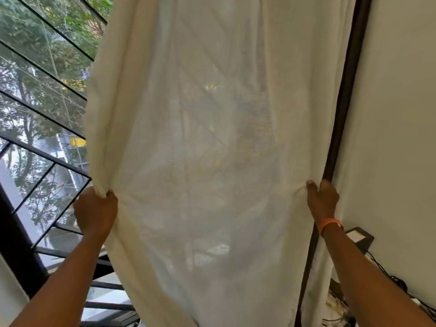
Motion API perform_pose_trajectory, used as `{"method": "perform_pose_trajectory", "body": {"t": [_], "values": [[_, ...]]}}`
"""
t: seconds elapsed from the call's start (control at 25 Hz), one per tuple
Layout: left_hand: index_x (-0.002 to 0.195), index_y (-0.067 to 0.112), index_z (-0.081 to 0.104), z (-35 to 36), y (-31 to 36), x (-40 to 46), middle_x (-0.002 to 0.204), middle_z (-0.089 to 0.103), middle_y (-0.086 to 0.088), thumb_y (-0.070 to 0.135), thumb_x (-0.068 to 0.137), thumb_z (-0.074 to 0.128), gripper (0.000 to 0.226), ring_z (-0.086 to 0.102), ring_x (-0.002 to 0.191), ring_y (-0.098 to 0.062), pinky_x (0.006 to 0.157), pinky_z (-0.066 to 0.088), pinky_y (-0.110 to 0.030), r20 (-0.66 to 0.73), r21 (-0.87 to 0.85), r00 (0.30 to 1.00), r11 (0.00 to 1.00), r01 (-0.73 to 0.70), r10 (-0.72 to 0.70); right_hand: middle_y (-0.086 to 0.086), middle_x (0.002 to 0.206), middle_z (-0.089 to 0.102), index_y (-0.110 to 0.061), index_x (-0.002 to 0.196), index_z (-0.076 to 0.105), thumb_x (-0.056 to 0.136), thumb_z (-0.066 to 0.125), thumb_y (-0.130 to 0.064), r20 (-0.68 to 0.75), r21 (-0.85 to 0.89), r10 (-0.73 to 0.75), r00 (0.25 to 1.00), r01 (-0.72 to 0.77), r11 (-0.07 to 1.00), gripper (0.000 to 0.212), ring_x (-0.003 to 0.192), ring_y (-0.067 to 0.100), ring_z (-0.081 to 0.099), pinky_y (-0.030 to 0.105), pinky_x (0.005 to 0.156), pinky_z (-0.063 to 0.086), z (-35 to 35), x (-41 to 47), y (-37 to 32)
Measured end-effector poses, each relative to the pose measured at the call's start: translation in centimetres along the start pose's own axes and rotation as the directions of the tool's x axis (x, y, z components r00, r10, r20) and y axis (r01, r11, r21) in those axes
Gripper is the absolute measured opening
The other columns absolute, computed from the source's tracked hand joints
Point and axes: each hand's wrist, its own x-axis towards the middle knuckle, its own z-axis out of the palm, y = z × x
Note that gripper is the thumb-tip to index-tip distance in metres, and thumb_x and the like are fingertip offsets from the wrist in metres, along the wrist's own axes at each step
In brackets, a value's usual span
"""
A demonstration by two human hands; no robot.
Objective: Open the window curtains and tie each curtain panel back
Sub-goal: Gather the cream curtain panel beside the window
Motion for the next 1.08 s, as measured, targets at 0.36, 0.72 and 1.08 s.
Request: {"method": "perform_pose_trajectory", "body": {"t": [0.36, 0.72, 1.08], "values": [[0.103, -0.007, 0.065, -1.6, -0.1, -2.6, 0.097, 0.067, -0.026, 0.039, 0.067, 0.048, 0.062, 0.062, 0.089, -0.039, 0.075, 0.047, -0.041, 0.324, -0.270, 0.943, 0.963, 0.014, 0.077, 0.001, 0.129, 0.061, -0.020, 0.125, 0.062, 0.037, 0.080, -0.079, 0.596, 0.427, 0.210, 0.775, -0.527, 0.734, 0.107, 0.124, 0.023, 0.053, 0.040, 0.097, 0.042, 5.0, -9.0, -3.5], [0.116, 0.003, 0.065, -1.7, 0.3, -4.8, 0.103, 0.067, -0.014, 0.034, 0.081, 0.068, 0.047, 0.063, 0.090, -0.026, 0.076, 0.046, -0.034, 0.480, -0.371, 0.875, 0.918, 0.137, 0.063, 0.011, 0.124, 0.066, -0.007, 0.129, 0.056, 0.087, 0.072, -0.031, 0.445, 0.307, -0.053, 0.894, -0.097, 0.947, 0.051, 0.113, 0.028, 0.063, 0.047, 0.103, 0.048, 12.3, -15.5, -10.2], [0.104, 0.014, 0.065, 0.7, 6.8, -8.3, 0.103, 0.072, -0.011, 0.028, 0.080, 0.077, 0.030, 0.070, 0.089, -0.025, 0.076, 0.057, -0.036, 0.655, -0.566, 0.751, 0.714, 0.412, 0.087, 0.009, 0.107, 0.060, -0.006, 0.114, 0.067, 0.080, 0.051, -0.027, 0.566, 0.249, -0.574, 0.592, 0.541, 0.803, 0.043, 0.098, 0.021, 0.059, 0.037, 0.087, 0.051, 12.4, -22.0, -11.8]]}}
